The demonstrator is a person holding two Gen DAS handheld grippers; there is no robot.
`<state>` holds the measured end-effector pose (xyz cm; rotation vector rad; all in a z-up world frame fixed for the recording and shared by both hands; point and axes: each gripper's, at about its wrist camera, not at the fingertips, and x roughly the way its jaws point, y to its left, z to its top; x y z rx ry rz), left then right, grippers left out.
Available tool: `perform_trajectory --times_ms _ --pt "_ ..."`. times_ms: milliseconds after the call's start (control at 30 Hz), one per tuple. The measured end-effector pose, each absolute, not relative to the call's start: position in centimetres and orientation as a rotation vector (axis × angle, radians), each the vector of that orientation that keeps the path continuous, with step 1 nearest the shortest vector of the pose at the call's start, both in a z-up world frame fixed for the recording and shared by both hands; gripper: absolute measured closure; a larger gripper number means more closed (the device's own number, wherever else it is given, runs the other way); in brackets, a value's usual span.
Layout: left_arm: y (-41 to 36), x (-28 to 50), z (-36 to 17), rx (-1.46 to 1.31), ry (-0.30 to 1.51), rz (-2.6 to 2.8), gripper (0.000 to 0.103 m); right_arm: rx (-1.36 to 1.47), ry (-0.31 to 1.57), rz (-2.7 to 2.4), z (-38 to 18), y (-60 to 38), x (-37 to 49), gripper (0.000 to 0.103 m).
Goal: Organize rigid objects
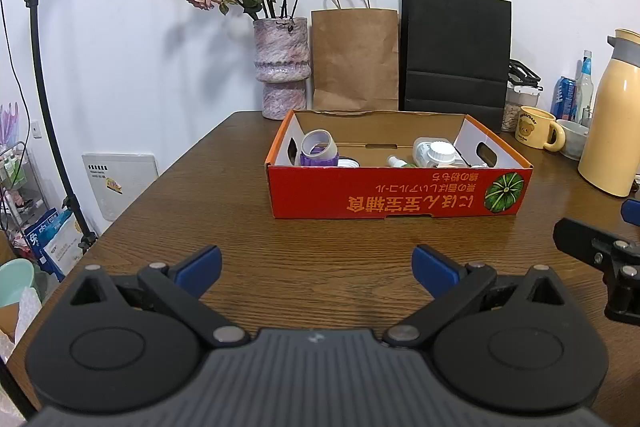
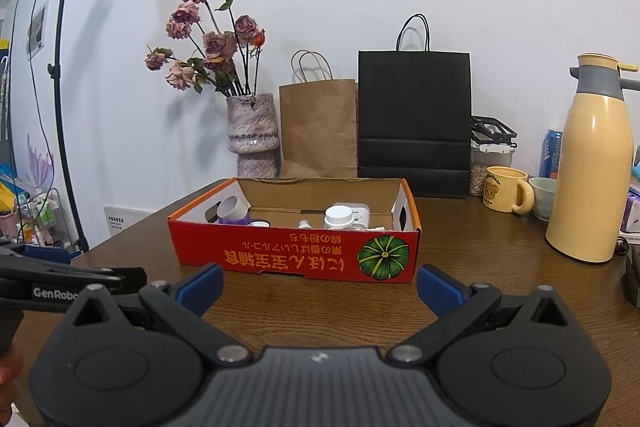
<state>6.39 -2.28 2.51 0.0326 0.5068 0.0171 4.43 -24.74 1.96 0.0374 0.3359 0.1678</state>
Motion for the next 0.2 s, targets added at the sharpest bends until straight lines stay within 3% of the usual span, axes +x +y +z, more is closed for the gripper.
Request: perform_trajectory --times_ms 200 --pt "-2.43 6.37 2.53 0.029 0.508 0.014 0.000 0.037 0.336 0.168 1.95 -24.75 4.43 0.000"
